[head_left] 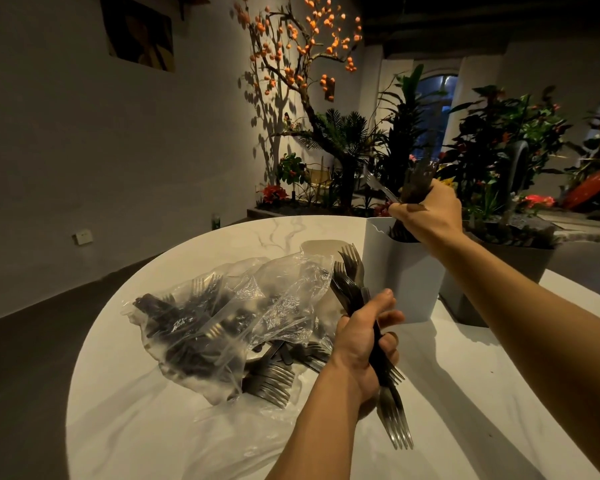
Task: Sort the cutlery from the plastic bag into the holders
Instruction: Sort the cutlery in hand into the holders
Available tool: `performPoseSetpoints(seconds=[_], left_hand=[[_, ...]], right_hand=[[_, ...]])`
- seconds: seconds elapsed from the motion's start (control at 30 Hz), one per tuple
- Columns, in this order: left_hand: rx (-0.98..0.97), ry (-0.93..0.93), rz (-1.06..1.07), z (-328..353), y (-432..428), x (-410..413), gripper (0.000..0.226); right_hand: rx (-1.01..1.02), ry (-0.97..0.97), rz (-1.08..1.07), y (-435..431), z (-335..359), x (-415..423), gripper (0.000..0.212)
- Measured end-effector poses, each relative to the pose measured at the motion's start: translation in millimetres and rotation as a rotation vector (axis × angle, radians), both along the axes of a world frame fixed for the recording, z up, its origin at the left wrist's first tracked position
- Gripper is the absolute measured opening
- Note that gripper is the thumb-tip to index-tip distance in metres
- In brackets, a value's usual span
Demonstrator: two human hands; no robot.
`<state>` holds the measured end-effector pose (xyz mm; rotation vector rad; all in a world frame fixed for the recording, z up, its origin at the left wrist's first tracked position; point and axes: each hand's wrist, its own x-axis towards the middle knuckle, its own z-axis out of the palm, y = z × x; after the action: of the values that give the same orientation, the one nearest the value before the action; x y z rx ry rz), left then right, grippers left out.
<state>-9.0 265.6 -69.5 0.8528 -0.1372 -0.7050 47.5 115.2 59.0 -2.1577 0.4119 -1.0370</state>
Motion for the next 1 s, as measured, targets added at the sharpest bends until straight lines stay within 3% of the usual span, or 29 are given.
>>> performPoseSetpoints(seconds=[0.13,0.37,0.53,0.7,1.0], left_hand=[[-0.014,-0.002,0.004,-1,0,-1,0.023],[-0.009,-0.03,0.014,-1,1,-2,0.019],[-0.015,-0.035,0.027,0,2,-3,0.017],[-0.022,-0.03,0.027,0,3,-2,0.017],[-0.033,-0.03,0.016,0,3,-2,0.016]], right_hand=[[0.089,-0.079,0.056,-2,-1,-5,0.049],[0.155,-0.105,0.141,-9,0,-7,0.061],[0.287,-0.159,0.214,-4,5,-9,0.045],[0.254,-0.257,0.278,2,5,-12,0.015],[0.379,-0.386,0.252,0,2,-15,0.017]])
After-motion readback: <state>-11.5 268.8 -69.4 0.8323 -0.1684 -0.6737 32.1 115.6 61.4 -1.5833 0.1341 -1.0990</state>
